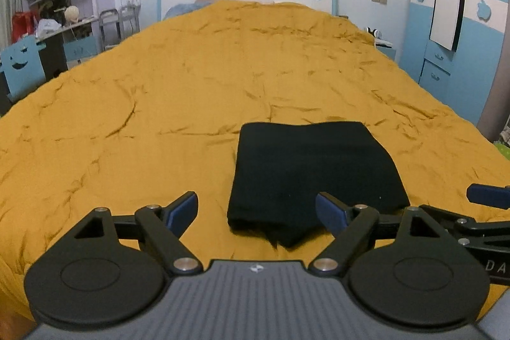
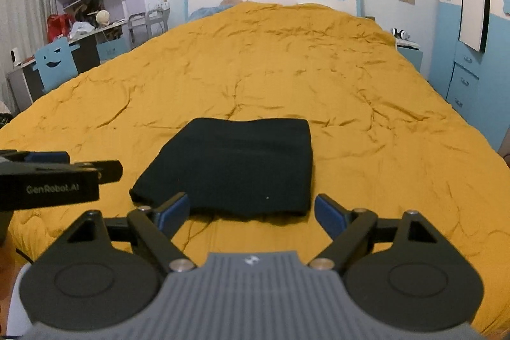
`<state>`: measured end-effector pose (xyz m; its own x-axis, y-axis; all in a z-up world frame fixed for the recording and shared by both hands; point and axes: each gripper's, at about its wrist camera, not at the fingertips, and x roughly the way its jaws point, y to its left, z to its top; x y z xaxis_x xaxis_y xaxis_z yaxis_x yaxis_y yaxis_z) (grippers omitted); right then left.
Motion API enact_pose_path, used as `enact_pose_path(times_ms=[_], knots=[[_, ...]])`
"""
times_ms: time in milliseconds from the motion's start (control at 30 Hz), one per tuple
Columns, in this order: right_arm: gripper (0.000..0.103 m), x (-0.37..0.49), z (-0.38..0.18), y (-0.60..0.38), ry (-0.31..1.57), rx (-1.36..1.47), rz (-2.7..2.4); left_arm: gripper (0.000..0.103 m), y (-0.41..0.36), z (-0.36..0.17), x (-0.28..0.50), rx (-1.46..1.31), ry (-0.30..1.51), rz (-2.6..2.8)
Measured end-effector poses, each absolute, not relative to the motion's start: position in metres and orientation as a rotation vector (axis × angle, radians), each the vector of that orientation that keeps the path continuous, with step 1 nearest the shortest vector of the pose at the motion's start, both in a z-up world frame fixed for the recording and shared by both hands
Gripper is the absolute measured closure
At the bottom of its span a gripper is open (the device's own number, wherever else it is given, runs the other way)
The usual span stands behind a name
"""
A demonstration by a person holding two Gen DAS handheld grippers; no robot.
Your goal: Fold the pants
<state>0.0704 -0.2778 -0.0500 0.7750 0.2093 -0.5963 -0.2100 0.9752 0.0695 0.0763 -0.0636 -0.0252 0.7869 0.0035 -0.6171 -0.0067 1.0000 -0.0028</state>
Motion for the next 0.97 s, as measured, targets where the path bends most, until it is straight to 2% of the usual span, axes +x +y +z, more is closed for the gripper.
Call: enact_pose_path(times_ms=[567, 967], knots=[[0.021, 0.08, -0.05, -0.279, 0.663, -0.005, 0.23, 0.005, -0.062, -0.026, 0.074, -0.012, 0.689, 0.012], [0.021, 0.082, -0.051, -0.28, 0.669, -0.002, 0.229, 0.01, -0.063, -0.029, 0.074, -0.006, 0.691, 0.013]])
